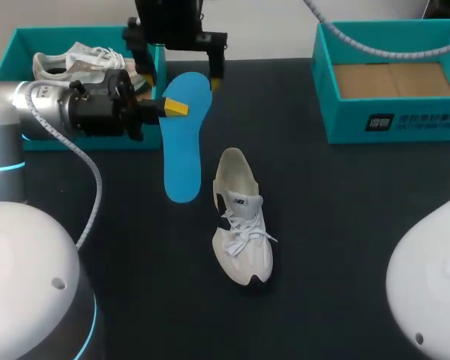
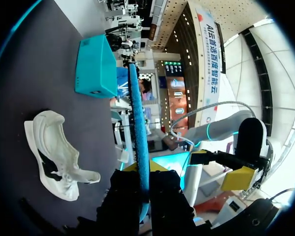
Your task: Take the shoe out of the shoebox, open the shoe tongue, remove and reinsert the insole, then place the shoe into the shoebox
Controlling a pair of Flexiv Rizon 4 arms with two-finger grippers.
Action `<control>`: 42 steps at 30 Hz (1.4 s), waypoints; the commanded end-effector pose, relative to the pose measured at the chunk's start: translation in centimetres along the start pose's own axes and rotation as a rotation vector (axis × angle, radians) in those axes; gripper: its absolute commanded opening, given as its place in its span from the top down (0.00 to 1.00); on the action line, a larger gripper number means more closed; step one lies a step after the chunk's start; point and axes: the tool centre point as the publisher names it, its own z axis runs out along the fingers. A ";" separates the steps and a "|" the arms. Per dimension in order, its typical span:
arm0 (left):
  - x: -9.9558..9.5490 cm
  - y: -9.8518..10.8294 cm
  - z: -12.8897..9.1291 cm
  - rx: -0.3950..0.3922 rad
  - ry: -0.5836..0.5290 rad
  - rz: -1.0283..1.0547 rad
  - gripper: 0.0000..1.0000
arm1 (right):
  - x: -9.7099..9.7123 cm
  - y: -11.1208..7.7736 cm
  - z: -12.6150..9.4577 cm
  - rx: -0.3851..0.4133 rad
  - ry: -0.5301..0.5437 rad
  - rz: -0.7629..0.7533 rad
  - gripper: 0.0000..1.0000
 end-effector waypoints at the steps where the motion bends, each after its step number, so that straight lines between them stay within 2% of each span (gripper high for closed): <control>1: 0.0 0.1 0.0 0.001 -0.003 0.000 1.00 | 0.6 0.0 -0.1 0.000 -0.056 0.008 0.00; 6: 0.0 0.1 0.0 0.001 -0.003 0.000 1.00 | 0.6 0.0 -0.1 0.000 -0.056 0.008 0.00; 11: 0.0 0.1 0.0 0.001 -0.003 0.000 1.00 | -1.1 0.2 1.1 0.013 0.183 0.043 0.00; 14: 0.0 0.1 0.0 0.001 -0.003 0.000 1.00 | -1.7 0.1 1.3 0.015 0.278 0.064 0.00; 15: 0.0 0.1 0.0 0.001 -0.003 0.000 1.00 | -1.9 0.1 1.4 0.000 0.285 0.075 0.00; 19: 0.0 0.1 0.0 0.001 -0.003 0.000 1.00 | -2.6 -0.2 1.5 -0.022 0.430 0.113 0.00; 21: 0.0 0.1 0.0 0.001 -0.003 0.000 1.00 | -3.0 -0.4 1.8 -0.006 0.452 0.111 0.00; 29: 0.0 0.1 0.0 0.001 -0.003 0.000 1.00 | -4.3 -0.8 2.9 0.034 0.663 0.109 0.00; 42: 0.0 0.1 0.0 0.001 -0.003 0.000 1.00 | -4.9 -0.6 4.3 0.055 0.811 0.099 0.00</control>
